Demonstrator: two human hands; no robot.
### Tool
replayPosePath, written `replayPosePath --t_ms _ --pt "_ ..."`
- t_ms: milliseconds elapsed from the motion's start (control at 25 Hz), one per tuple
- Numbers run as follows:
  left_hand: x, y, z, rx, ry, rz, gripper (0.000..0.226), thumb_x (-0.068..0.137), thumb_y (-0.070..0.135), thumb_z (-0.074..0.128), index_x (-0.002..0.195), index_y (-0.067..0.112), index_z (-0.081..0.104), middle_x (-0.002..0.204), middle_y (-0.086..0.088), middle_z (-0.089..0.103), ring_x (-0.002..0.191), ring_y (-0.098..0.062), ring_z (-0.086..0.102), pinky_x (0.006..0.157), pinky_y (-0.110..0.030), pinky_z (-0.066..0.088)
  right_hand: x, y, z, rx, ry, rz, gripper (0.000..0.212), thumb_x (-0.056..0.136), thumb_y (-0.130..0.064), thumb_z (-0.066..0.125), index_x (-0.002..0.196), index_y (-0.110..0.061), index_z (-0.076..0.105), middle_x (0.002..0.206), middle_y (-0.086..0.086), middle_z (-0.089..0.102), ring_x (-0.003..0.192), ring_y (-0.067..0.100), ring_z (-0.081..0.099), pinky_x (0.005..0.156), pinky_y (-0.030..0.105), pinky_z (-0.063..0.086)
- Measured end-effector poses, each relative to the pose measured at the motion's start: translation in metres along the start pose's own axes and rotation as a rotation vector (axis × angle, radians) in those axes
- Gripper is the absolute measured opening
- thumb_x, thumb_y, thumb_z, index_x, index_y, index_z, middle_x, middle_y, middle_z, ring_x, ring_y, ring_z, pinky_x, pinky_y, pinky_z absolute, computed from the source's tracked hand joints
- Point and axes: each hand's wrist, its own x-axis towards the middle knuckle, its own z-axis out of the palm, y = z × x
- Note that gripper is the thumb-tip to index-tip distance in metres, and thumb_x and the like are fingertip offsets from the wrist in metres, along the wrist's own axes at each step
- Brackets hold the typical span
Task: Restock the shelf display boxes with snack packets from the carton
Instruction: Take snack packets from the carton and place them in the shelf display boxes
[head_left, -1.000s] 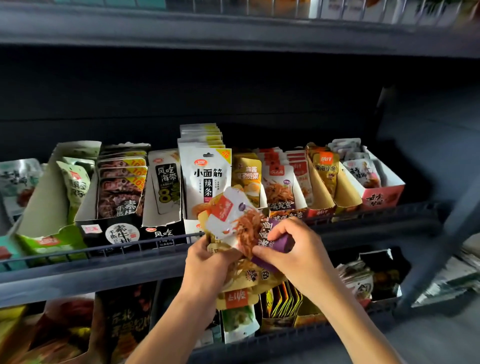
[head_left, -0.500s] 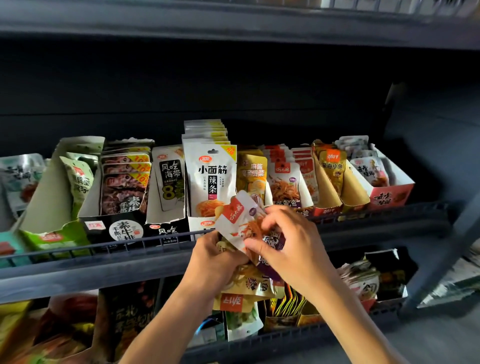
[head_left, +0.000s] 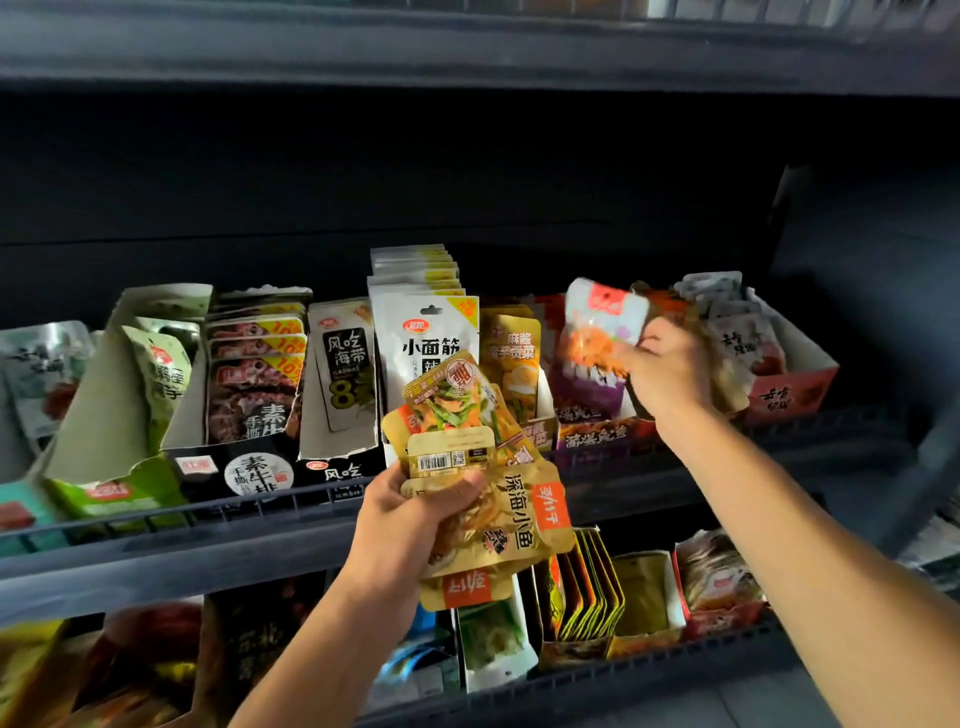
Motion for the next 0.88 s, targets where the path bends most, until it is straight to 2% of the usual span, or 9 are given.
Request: replayPosePath --t_ms 120,240,280,360,440,480,560,680,880 --pt "-0.001 0.002 -0.004 -0.015 0.003 0.003 0.048 0.067 0.008 0.078 0.112 0.008 0.063 0.097 -0.014 0.076 0.083 -0.034 0.075 0.075 -0.048 0.059 0.005 0.006 0.013 -0.280 -0.080 -0.040 0.024 0.089 -0.015 0.072 0.112 -0.014 0.064 0.109 0.002 0.066 0.084 0.014 0.061 0.064 0.025 0.049" --pt "-0.002 0.002 -0.008 -0.044 0.045 0.034 0.047 0.066 0.009 0.079 0.110 0.009 0.063 0.096 -0.015 0.077 0.081 -0.034 0.075 0.077 -0.051 0.059 -0.021 -0.006 0.011 -0.252 0.111 -0.125 0.025 0.091 -0.021 0.068 0.114 -0.016 0.058 0.105 -0.003 0.063 0.078 0.010 0.057 0.058 0.022 0.045" --pt "-0.002 0.002 -0.008 -0.068 0.067 0.044 0.046 0.066 0.010 0.079 0.109 0.010 0.064 0.095 -0.015 0.077 0.081 -0.034 0.075 0.078 -0.053 0.059 -0.039 -0.012 0.009 -0.165 0.056 -0.155 0.020 0.092 -0.025 0.066 0.108 -0.015 0.060 0.096 -0.005 0.064 0.073 0.008 0.057 0.060 0.021 0.049" --pt "-0.001 0.001 -0.006 -0.122 0.108 0.059 0.040 0.068 0.009 0.078 0.106 0.012 0.065 0.095 -0.014 0.077 0.080 -0.033 0.075 0.080 -0.055 0.058 -0.084 -0.021 0.006 -0.024 -0.266 -0.158 0.024 0.093 -0.039 0.063 0.098 -0.015 0.064 0.081 -0.001 0.067 0.066 0.008 0.061 0.057 0.015 0.047" --pt "0.000 0.000 -0.003 -0.160 0.147 0.064 0.035 0.072 0.009 0.078 0.104 0.012 0.067 0.097 -0.013 0.077 0.082 -0.033 0.075 0.081 -0.058 0.057 -0.126 -0.028 0.002 0.022 -0.588 -0.075 0.027 0.088 -0.045 0.065 0.098 -0.020 0.064 0.082 -0.001 0.071 0.062 0.005 0.064 0.052 0.013 0.046" --pt "0.000 -0.002 -0.002 -0.171 0.152 0.057 0.034 0.074 0.009 0.077 0.106 0.012 0.067 0.098 -0.013 0.077 0.084 -0.033 0.075 0.083 -0.059 0.057 -0.137 -0.028 0.002 0.056 -0.658 -0.020 0.023 0.087 -0.041 0.069 0.099 -0.022 0.064 0.084 -0.003 0.073 0.058 0.003 0.063 0.049 0.015 0.045" --pt "0.000 -0.005 -0.001 -0.193 0.144 0.036 0.036 0.079 0.016 0.075 0.113 0.011 0.067 0.102 -0.014 0.076 0.090 -0.034 0.074 0.087 -0.059 0.056 -0.143 -0.023 0.002 0.098 -0.604 0.050 0.018 0.086 -0.030 0.074 0.098 -0.021 0.065 0.084 -0.004 0.074 0.053 0.005 0.059 0.046 0.019 0.045" --pt "0.000 -0.005 0.003 -0.236 0.121 0.000 0.054 0.079 0.037 0.070 0.127 0.014 0.060 0.111 -0.012 0.074 0.101 -0.034 0.071 0.094 -0.057 0.053 -0.130 -0.019 -0.002 0.137 -0.424 0.086 0.015 0.084 -0.024 0.077 0.094 -0.018 0.067 0.079 -0.001 0.073 0.050 0.006 0.056 0.042 0.021 0.041" --pt "0.013 0.002 0.032 -0.273 0.095 -0.005 0.024 0.098 0.031 0.055 0.118 0.021 0.065 0.105 -0.007 0.076 0.094 -0.028 0.074 0.088 -0.053 0.056 -0.099 -0.018 -0.025 0.308 -0.322 0.111 0.015 0.086 -0.018 0.075 0.099 -0.016 0.068 0.072 -0.001 0.072 0.049 0.013 0.056 0.041 0.025 0.043"
